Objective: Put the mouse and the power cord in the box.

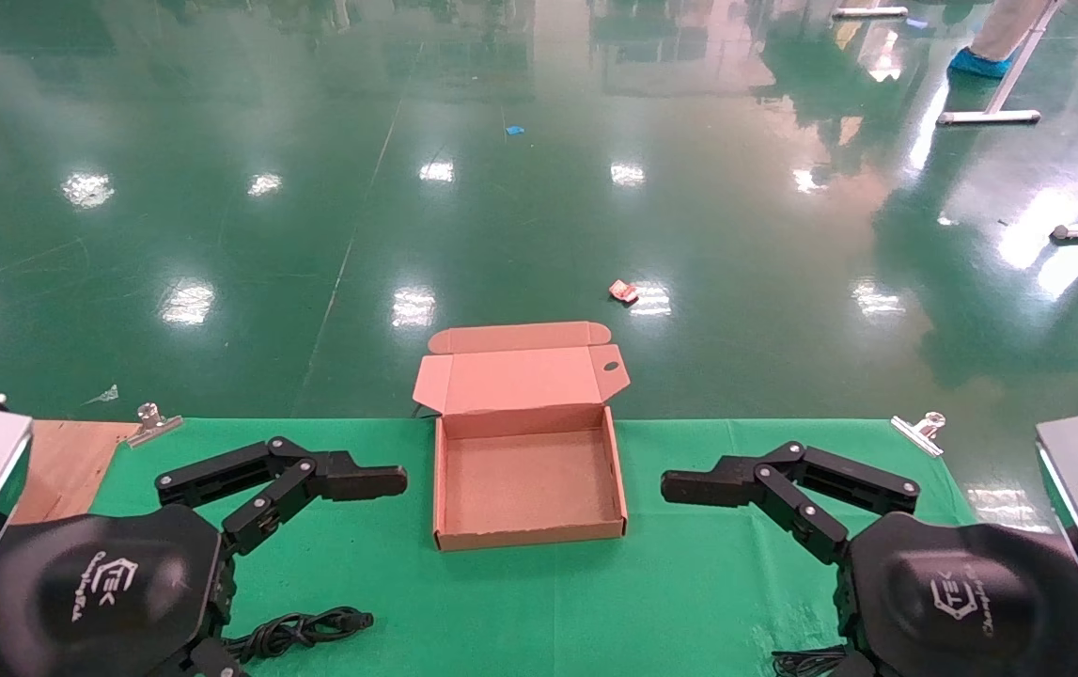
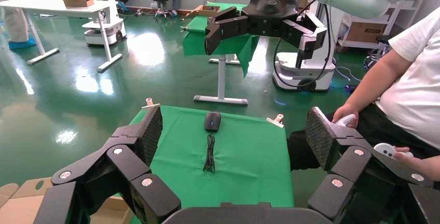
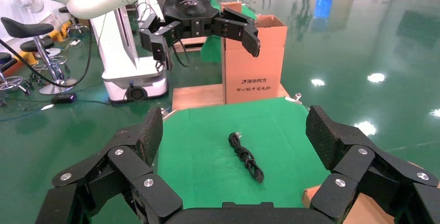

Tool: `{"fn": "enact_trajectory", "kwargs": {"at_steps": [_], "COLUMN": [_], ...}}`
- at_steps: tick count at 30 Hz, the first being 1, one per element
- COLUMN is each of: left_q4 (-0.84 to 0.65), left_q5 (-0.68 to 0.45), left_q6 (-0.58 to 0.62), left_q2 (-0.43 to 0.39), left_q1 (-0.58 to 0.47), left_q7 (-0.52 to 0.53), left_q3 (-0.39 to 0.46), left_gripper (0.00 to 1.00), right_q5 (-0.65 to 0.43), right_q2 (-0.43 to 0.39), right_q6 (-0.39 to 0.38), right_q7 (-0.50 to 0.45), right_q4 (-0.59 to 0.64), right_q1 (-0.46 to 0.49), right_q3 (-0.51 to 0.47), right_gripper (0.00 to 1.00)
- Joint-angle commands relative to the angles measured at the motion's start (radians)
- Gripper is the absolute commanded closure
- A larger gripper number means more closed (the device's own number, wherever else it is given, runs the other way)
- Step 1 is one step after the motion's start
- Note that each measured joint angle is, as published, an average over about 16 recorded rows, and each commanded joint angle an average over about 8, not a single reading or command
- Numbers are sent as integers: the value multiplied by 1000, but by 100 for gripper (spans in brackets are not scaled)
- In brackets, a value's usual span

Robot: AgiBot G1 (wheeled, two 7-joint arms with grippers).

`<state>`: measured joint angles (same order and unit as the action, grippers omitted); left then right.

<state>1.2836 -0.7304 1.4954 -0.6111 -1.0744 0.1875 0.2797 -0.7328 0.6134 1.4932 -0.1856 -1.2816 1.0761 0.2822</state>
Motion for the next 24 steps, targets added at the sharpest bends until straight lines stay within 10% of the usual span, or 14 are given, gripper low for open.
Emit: {"fn": "enact_trajectory", "kwargs": {"at_steps": [1, 24], "left_q4": [0, -38], "left_q5": [0, -57], "left_q6": [0, 3], "left_q2": [0, -24], "left_q1": [0, -23], "left_q7": [0, -12], "left_q3": [0, 30], "left_gripper": [0, 0], "right_q5": [0, -69], "right_q2": [0, 7], "right_q6": [0, 0], "right_q7": [0, 20], "right_q4": [0, 4], "right_q1": [0, 19], "right_q3": [0, 25], "right_gripper": [0, 0]}}
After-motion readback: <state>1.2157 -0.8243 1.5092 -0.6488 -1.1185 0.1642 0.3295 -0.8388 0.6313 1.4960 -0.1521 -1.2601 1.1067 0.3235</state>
